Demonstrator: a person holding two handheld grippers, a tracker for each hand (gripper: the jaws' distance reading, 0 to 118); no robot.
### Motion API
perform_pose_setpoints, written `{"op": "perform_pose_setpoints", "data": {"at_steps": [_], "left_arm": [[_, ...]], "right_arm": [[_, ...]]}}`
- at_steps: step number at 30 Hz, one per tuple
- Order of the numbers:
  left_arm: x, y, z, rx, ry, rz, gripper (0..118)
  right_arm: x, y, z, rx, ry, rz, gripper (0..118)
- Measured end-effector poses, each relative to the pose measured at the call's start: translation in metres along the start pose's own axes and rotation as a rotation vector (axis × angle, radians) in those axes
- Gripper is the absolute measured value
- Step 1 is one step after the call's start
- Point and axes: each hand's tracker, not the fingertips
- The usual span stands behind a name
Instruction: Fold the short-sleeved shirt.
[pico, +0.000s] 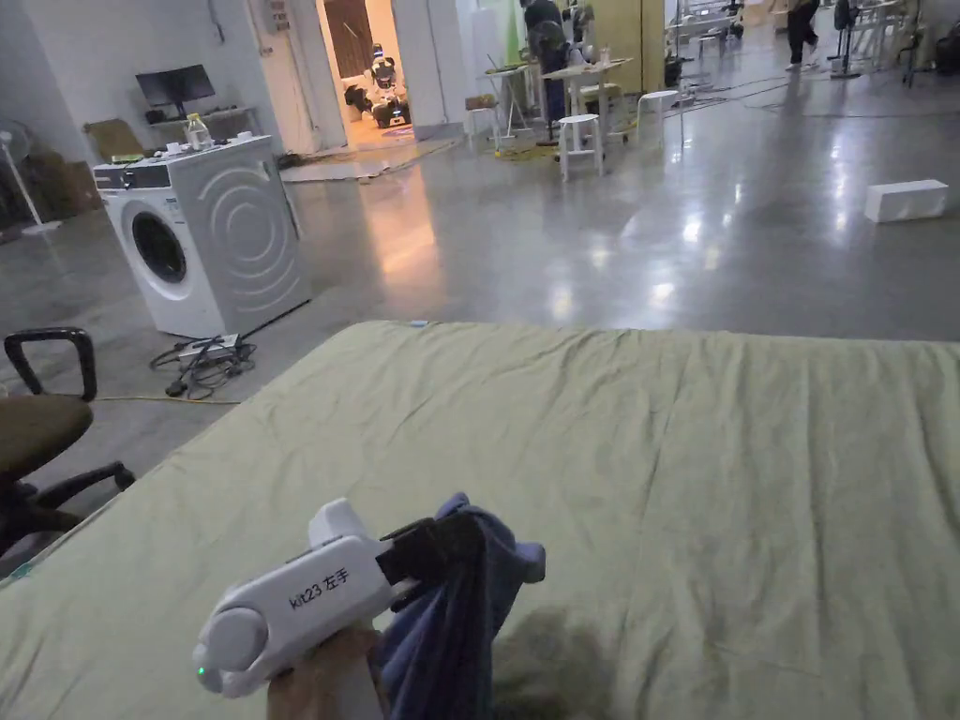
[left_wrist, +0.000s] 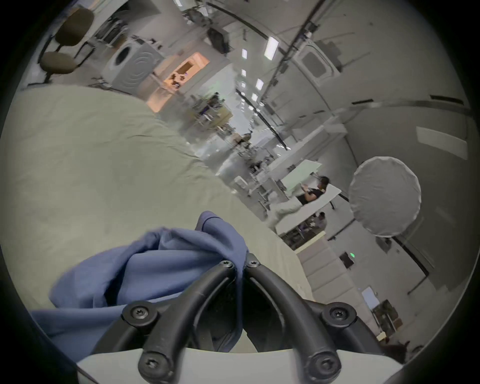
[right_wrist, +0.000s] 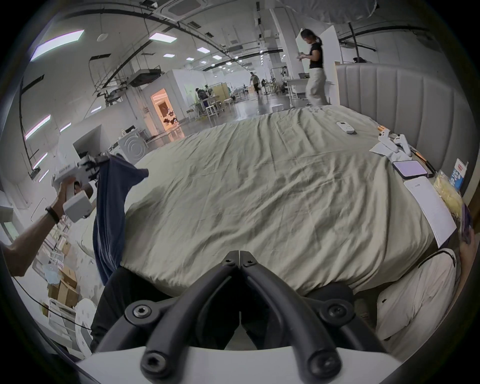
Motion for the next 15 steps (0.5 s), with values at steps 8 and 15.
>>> {"op": "perform_pose_setpoints", "data": {"at_steps": [8,15], "left_arm": [[0.123,-0.042,-0.105,-0.145,-0.228,-0.125,2],[0.214,-0.223,-0.198,-0.518,-0.361,-0.316,2]], "right_arm": [[0.037,-0.016,0.039,0.070,-0.100,-0.114,0],[0.073,-0.033,0.076,0.088,-0.226,-0.186,0]]}}
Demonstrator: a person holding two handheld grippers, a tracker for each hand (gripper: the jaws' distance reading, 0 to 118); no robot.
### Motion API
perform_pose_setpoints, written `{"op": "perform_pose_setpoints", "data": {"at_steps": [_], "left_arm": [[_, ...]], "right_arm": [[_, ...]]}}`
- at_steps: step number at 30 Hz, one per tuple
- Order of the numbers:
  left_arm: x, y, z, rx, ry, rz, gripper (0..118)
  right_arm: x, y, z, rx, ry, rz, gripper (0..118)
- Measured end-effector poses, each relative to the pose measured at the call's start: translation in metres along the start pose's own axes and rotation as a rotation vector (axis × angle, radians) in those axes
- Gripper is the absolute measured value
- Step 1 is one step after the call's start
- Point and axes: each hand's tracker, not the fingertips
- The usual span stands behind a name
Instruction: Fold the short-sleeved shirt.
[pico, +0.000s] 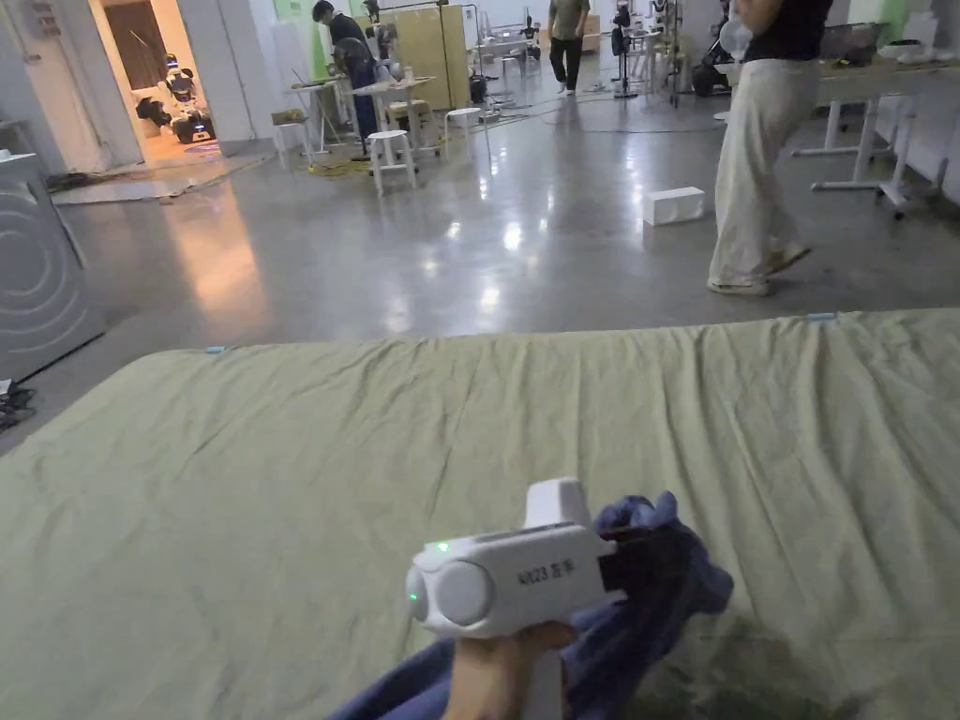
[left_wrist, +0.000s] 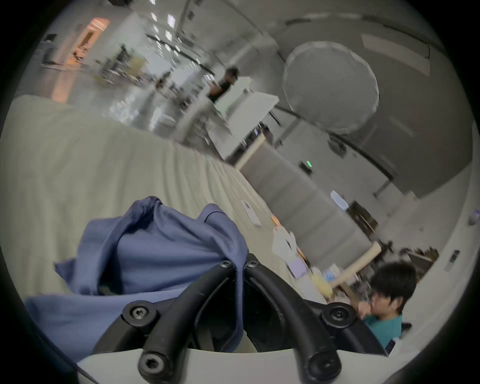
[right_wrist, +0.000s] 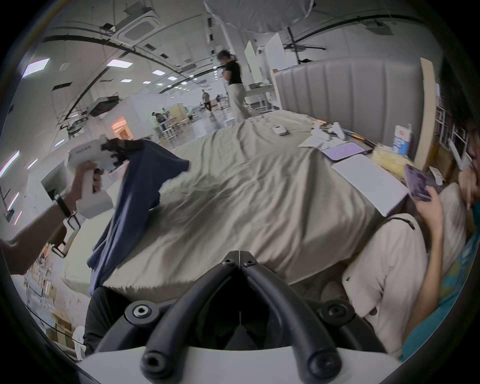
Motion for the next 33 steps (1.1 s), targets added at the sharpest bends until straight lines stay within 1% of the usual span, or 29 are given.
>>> {"op": "perform_pose_setpoints", "data": {"at_steps": [3,5,6,9,10,12,13,14,15,16,17,18,20,22,24,25,27,29,30,33], "left_arm": [[0.035,-0.065,-0.078,-0.170,-0.071,-0.029,2],[0.062,-0.103,-0.108,-0.283,-0.153,-0.075,3],[0.078,-0.124,-0.123,-0.338,-0.188,-0.120,3],[0.107,-0.166,-0.143,-0.436,-0.219,-0.187,2],[0.110,-0.175,-0.147,-0.468,-0.199,-0.184,3],[0.110,-0.187,-0.145,-0.446,-0.167,-0.201,3],[0.105,-0.187,-0.142,-0.443,-0.168,-0.205,9],[0.099,-0.185,-0.137,-0.441,-0.164,-0.206,22],[0.093,-0.181,-0.131,-0.432,-0.175,-0.168,44],[0.088,-0.176,-0.124,-0.425,-0.179,-0.139,76],[0.086,-0.166,-0.113,-0.411,-0.172,-0.131,86],[0.083,-0.156,-0.096,-0.391,-0.161,-0.130,86],[0.079,-0.135,-0.054,-0.285,-0.138,-0.155,86],[0.083,-0.113,-0.001,-0.189,-0.077,-0.223,86],[0.087,-0.092,0.062,-0.073,0.010,-0.300,86],[0.093,-0.086,0.090,-0.015,0.058,-0.333,86],[0.105,-0.076,0.160,0.122,0.200,-0.409,86],[0.121,-0.077,0.212,0.240,0.354,-0.463,86],[0.129,-0.082,0.240,0.320,0.430,-0.490,86],[0.151,-0.102,0.302,0.457,0.615,-0.518,86]], "right_arm": [[0.015,-0.005,0.009,0.002,-0.046,-0.039,0],[0.022,-0.007,0.011,-0.001,-0.069,-0.054,0],[0.024,-0.009,0.012,-0.004,-0.082,-0.060,0],[0.028,-0.012,0.012,-0.024,-0.107,-0.064,0],[0.029,-0.013,0.011,-0.029,-0.111,-0.060,0],[0.031,-0.015,0.006,-0.045,-0.103,-0.054,0],[0.031,-0.015,0.003,-0.053,-0.093,-0.052,0],[0.029,-0.015,-0.001,-0.062,-0.081,-0.047,0],[0.027,-0.014,-0.006,-0.068,-0.071,-0.038,0],[0.025,-0.012,-0.009,-0.068,-0.061,-0.027,0],[0.022,-0.009,-0.013,-0.063,-0.049,-0.013,0],[0.018,-0.004,-0.016,-0.049,-0.029,0.001,0],[0.010,0.005,-0.021,-0.012,0.027,0.025,0],[-0.002,0.017,-0.029,0.014,0.075,0.052,0],[-0.018,0.032,-0.032,0.061,0.120,0.112,0],[-0.025,0.039,-0.033,0.080,0.139,0.134,0],[-0.047,0.056,-0.032,0.143,0.197,0.182,0],[-0.064,0.069,-0.030,0.194,0.236,0.221,0],[-0.073,0.074,-0.029,0.223,0.250,0.246,0],[-0.103,0.089,-0.025,0.299,0.267,0.307,0]]}}
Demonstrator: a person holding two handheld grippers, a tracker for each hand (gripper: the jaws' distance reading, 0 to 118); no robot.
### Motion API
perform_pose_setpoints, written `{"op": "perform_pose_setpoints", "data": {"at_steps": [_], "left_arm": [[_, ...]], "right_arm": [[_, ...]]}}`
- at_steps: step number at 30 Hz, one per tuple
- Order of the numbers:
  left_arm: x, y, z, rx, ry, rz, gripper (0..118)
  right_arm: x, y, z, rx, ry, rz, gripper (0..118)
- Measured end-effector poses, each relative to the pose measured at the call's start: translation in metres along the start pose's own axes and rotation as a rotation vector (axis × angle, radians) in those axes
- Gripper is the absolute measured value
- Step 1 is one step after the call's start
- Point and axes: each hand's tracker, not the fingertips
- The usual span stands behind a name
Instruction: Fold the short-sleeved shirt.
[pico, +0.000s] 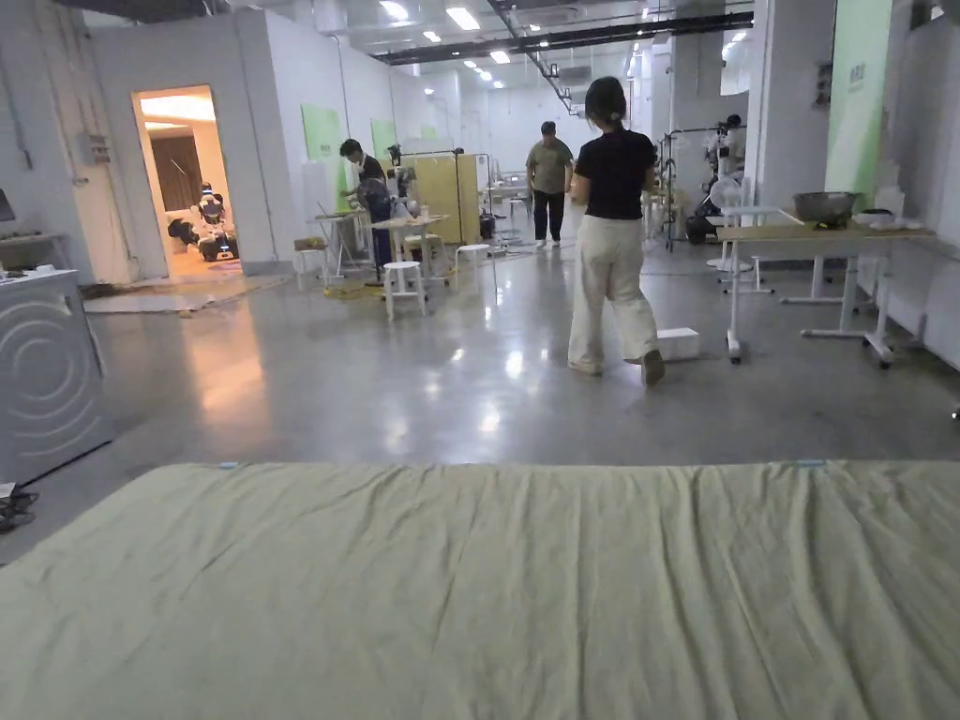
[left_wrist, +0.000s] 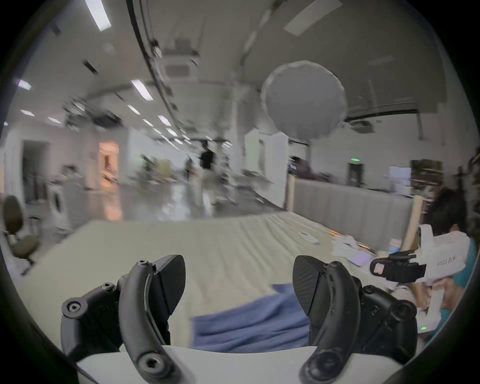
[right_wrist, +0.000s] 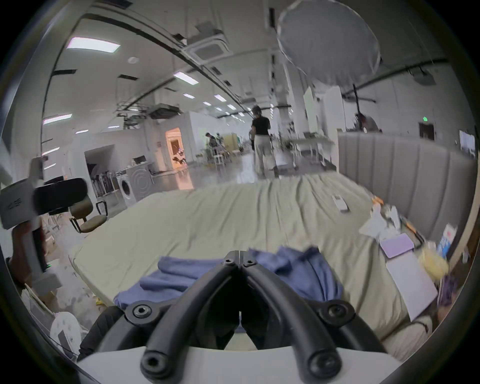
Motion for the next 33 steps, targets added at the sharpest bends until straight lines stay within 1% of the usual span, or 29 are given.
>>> {"op": "perform_pose_setpoints", "data": {"at_steps": [2,3,4,5,6,7,8,9,11,13,15,17,18,21,23,24,26,28,30,33], "left_arm": [[-0.007,0.001,0.036,0.054,0.107,-0.013,86],[-0.009,-0.001,0.051,0.083,0.155,-0.022,84],[-0.009,-0.007,0.062,0.147,0.210,-0.051,78],[-0.010,-0.011,0.073,0.208,0.272,-0.090,68],[-0.013,-0.012,0.079,0.180,0.290,-0.139,48],[-0.014,-0.011,0.082,0.146,0.304,-0.158,14],[-0.014,-0.017,0.082,0.120,0.336,-0.169,8],[-0.016,-0.020,0.086,0.111,0.340,-0.161,8],[-0.022,-0.028,0.091,0.075,0.221,-0.114,0],[-0.021,-0.037,0.093,0.035,0.209,-0.110,0],[-0.013,-0.044,0.095,-0.024,0.175,-0.175,0],[0.000,-0.046,0.101,-0.047,0.165,-0.238,0],[0.004,-0.046,0.102,-0.044,0.168,-0.248,0],[0.009,-0.047,0.102,-0.045,0.155,-0.219,0],[0.009,-0.044,0.099,-0.052,0.141,-0.170,0],[0.007,-0.045,0.100,-0.029,0.166,-0.142,0],[0.004,-0.041,0.098,-0.036,0.146,-0.083,0],[0.003,-0.039,0.096,-0.026,0.152,-0.070,0],[0.002,-0.038,0.093,-0.031,0.153,-0.061,0],[-0.001,-0.037,0.092,-0.034,0.144,-0.044,0]], "right_arm": [[-0.012,0.009,-0.001,0.023,0.026,0.006,0],[-0.016,0.013,-0.001,0.030,0.042,-0.002,0],[-0.020,0.016,-0.001,0.029,0.078,-0.031,0],[-0.023,0.020,0.000,0.033,0.117,-0.055,0],[-0.026,0.022,0.002,0.042,0.133,-0.054,0],[-0.029,0.024,0.004,0.046,0.126,-0.039,0],[-0.034,0.026,0.007,0.060,0.116,0.005,0],[-0.038,0.027,0.011,0.067,0.102,0.054,0],[-0.042,0.027,0.017,0.082,0.086,0.111,0],[-0.039,0.023,0.020,0.070,0.105,0.087,0],[-0.033,0.021,0.021,0.044,0.106,0.056,0],[-0.029,0.020,0.024,0.039,0.070,0.059,0],[-0.027,0.019,0.026,0.040,0.052,0.056,0],[-0.020,0.016,0.026,0.031,0.032,0.006,0],[-0.019,0.014,0.028,0.029,0.022,-0.005,0],[-0.019,0.013,0.031,0.038,0.006,-0.001,0],[-0.019,0.012,0.035,0.049,-0.013,0.013,0],[-0.020,0.010,0.037,0.053,-0.037,0.028,0],[-0.021,0.009,0.039,0.051,-0.074,0.062,0],[-0.020,0.008,0.040,0.053,-0.114,0.078,0]]}}
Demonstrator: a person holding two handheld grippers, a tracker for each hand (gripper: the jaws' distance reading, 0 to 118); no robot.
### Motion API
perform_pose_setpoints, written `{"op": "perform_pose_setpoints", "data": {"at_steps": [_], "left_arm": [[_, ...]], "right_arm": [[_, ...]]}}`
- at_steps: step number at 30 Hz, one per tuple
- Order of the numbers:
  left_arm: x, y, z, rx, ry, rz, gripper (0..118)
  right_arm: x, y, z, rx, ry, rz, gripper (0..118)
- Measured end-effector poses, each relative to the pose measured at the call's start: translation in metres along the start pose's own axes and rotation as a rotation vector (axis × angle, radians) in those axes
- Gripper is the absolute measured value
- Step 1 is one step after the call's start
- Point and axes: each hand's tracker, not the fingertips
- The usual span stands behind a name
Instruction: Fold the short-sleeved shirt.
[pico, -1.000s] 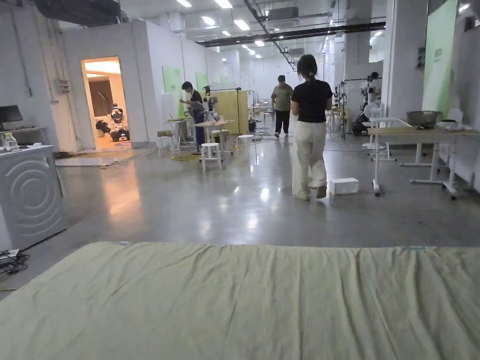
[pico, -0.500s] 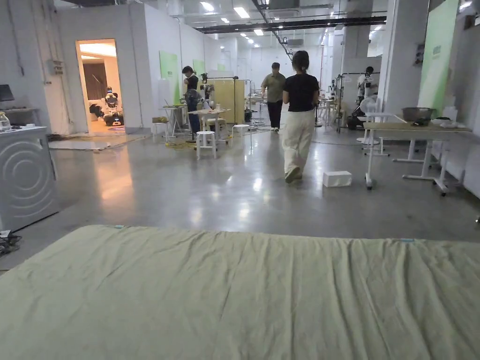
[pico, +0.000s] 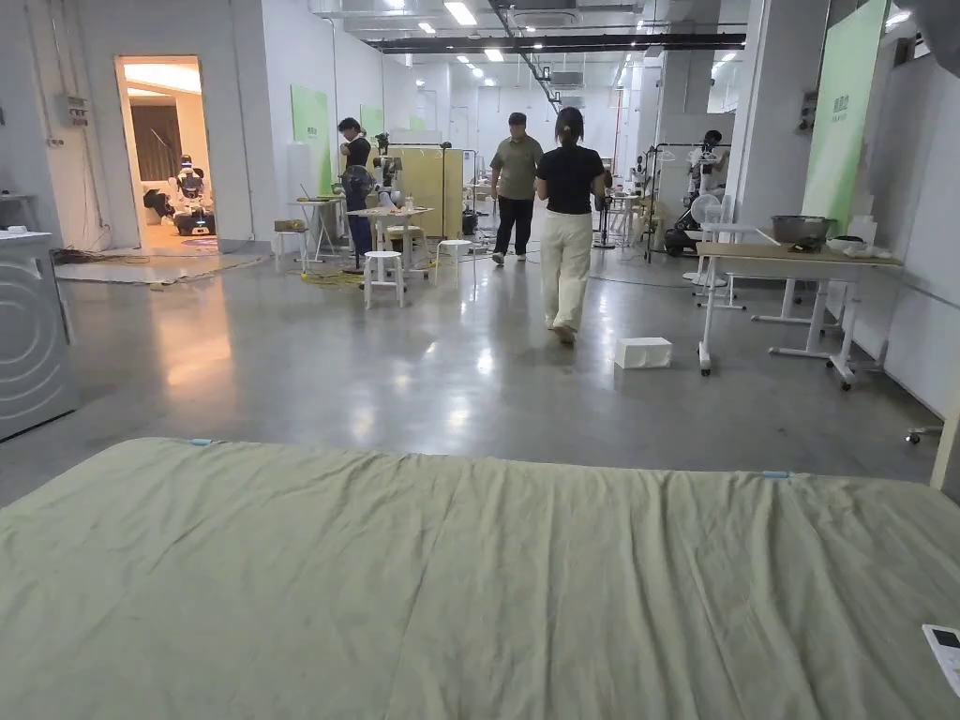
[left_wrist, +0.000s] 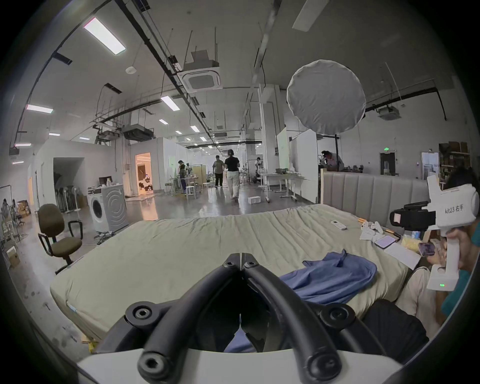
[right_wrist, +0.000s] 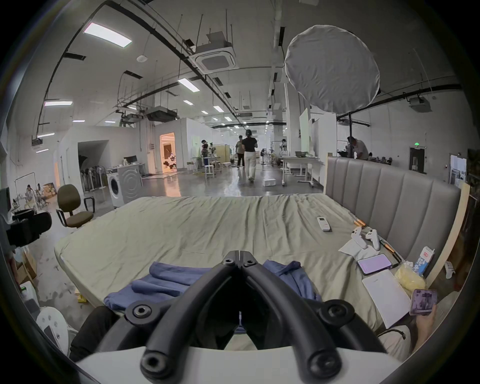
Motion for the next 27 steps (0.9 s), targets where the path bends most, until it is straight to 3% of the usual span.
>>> {"op": "perform_pose_setpoints", "data": {"at_steps": [8,18,27], "left_arm": [[-0.001,0.001,-0.001,-0.018,-0.003,0.003,0],[-0.001,0.005,-0.013,0.001,-0.018,0.010,0],[-0.015,-0.003,-0.068,-0.106,-0.043,0.072,0]], "right_arm": [[0.005,-0.007,-0.001,-0.029,-0.004,-0.042,0],[-0.001,-0.004,0.002,0.010,0.008,0.019,0],[0.006,-0.020,-0.005,-0.044,-0.002,0.016,0]]}}
